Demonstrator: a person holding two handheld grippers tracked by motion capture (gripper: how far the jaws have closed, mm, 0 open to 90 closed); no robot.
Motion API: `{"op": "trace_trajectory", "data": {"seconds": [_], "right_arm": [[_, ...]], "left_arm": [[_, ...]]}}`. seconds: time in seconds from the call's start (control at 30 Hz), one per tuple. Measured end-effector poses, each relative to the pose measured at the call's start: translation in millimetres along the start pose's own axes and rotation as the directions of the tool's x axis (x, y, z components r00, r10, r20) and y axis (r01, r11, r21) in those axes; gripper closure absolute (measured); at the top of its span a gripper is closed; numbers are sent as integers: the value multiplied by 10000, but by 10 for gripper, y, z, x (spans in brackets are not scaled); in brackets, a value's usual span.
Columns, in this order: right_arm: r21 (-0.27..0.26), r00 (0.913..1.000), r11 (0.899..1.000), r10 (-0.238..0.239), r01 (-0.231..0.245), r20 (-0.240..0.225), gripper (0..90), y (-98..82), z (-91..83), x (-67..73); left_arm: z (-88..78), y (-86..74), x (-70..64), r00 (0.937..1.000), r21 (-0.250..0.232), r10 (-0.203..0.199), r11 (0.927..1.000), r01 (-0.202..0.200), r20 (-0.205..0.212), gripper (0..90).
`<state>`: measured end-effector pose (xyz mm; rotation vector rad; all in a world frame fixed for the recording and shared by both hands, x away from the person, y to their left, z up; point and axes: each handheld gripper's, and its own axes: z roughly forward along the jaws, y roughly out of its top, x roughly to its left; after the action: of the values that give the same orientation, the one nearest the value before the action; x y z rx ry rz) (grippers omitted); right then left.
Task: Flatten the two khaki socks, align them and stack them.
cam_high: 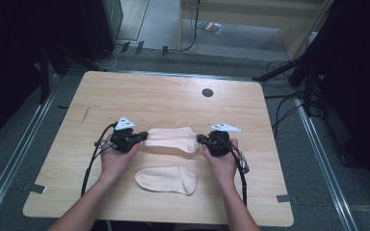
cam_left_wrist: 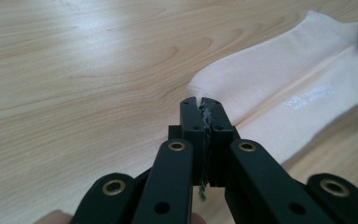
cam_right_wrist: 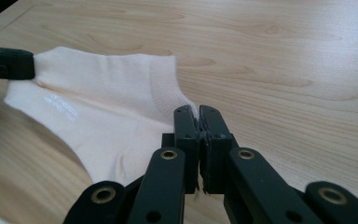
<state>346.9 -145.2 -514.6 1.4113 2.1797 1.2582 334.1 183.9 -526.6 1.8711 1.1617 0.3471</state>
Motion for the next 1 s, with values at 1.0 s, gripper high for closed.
{"op": "trace_trajectory", "data": {"seconds": [1.0], "right_arm": [[399,9934,9982,-399,444,-1080,880,-561,-695,399]], "left_arm": [[-866,-532,-655,9812,107,1927,9812,-1927,-74,900]]}}
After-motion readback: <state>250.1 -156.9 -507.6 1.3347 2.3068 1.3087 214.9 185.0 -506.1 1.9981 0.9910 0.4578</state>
